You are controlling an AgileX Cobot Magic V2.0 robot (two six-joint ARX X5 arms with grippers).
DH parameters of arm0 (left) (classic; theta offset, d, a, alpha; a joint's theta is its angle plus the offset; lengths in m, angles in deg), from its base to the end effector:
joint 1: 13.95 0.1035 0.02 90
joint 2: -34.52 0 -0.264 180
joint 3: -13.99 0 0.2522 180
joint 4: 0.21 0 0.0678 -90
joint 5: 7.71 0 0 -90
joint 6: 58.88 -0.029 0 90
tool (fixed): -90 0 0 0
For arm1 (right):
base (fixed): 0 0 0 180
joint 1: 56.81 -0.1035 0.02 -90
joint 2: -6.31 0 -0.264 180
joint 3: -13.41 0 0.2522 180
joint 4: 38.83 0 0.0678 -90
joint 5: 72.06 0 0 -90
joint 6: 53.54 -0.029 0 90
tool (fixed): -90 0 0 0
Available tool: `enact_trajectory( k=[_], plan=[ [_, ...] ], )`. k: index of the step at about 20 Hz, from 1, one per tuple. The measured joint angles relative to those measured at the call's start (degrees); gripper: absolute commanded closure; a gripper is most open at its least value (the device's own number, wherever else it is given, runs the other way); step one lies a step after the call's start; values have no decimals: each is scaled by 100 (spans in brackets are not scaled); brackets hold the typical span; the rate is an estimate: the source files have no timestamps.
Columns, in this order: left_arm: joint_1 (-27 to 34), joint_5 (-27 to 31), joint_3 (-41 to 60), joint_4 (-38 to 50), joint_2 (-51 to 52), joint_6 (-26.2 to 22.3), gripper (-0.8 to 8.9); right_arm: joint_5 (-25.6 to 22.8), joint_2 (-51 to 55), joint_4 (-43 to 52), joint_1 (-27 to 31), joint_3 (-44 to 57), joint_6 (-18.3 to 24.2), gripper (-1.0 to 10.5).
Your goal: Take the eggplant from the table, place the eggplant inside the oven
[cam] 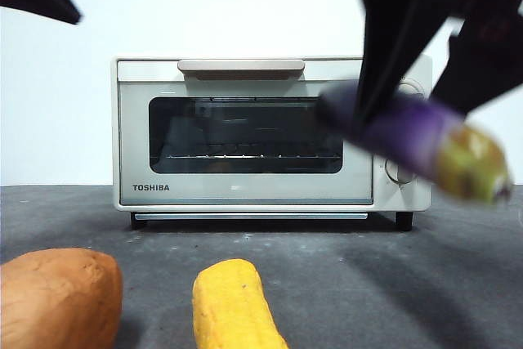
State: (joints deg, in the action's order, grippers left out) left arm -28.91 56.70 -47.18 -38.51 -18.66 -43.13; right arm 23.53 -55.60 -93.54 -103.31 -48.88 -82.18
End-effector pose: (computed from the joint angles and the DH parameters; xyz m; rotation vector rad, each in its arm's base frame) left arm 0.1829 -0.0618 0.3025 -0.3071 0.6299 -0.6132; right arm 0.1385 0.1501 0.2595 0.0920 1.0907 0.5820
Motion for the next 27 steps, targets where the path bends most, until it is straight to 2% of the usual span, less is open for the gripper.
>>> enact_trajectory(
  k=[6, 10, 14, 21, 27],
  plan=[
    [-822, 407, -1705, -11, -1956, -476, 806, -529, 1464, -195, 0, 0, 181, 767],
    [-1099, 625, -2771, -127, -2988, -774, 806, -1239, 2009, -481, 0, 0, 232, 767],
    [-1281, 636, -3416, -542, -3779, -955, 806, -1676, 2385, -651, 0, 0, 275, 767],
    [-1421, 634, -3558, -918, -3912, -1235, 806, -1762, 2651, -654, 0, 0, 280, 767],
    [-1700, 439, -3622, -2308, -3888, -1375, 806, -1733, 2629, -520, 0, 0, 354, 767]
  ],
)
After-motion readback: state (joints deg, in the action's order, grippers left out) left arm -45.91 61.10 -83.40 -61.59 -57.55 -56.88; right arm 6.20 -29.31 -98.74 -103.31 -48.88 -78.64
